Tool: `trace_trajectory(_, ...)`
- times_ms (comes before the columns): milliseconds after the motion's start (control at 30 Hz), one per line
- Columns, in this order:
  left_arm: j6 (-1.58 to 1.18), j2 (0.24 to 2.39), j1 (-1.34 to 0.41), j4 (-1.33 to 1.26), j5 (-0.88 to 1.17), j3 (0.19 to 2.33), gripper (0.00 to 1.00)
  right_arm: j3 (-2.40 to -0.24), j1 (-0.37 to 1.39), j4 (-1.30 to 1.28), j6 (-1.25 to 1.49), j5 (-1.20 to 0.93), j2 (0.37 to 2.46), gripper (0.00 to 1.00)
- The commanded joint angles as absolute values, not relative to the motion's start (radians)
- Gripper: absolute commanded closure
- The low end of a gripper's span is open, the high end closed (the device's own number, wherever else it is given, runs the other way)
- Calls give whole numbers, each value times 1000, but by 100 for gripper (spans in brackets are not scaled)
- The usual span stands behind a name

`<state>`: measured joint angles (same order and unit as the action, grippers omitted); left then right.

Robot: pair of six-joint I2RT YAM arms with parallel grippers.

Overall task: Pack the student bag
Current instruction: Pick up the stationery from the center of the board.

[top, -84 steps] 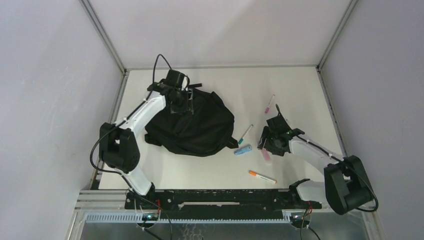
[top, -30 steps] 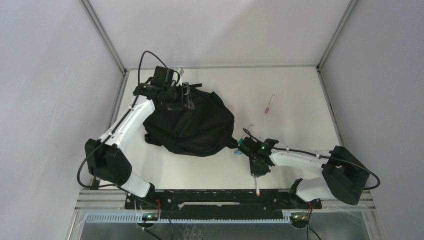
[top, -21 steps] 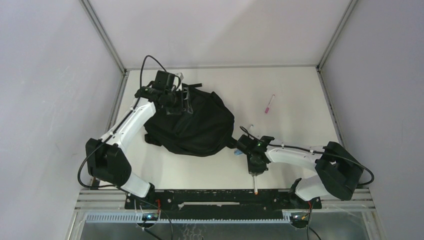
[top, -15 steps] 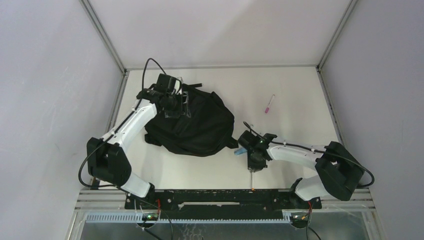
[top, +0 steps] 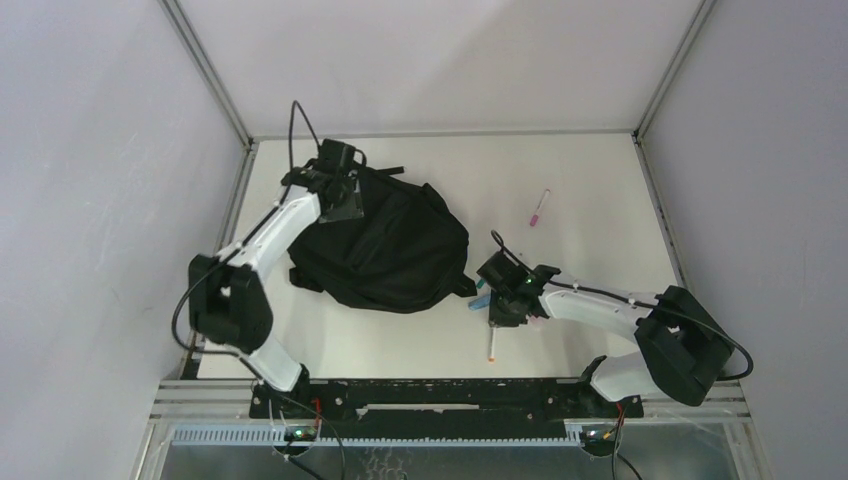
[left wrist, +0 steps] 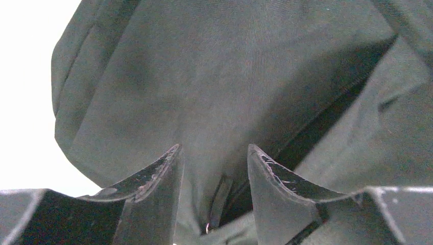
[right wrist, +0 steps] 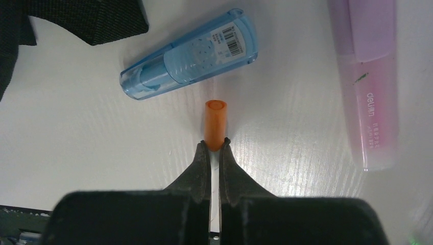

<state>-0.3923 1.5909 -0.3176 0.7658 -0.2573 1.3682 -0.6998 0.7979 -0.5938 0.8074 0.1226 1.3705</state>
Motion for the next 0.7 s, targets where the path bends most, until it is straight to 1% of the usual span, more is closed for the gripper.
trace_trajectory(0,-359,1717,-339,818,-281,1449,46,-687,795,-563,819,144,1340,100)
trace_trajectory(67,-335,1722,-373,809,-232,1444,46,-677,793,-563,823,144,1336,100)
trace_trajectory(267,-309,1709,-467,829,-209,1445,45,-656,773,-557,815,138,1328,100)
trace_trajectory(467,-290,1724,-501,840,-236,1431,34,-656,766,-549,810,137,1330,100)
trace_trajectory(600,-294,1782,-514,851,-277,1435,34,-657,765,-545,810,129,1333,100)
trace_trajectory(667,-318,1802,-518,852,-342,1439,37,-657,765,-543,810,129,1332,100)
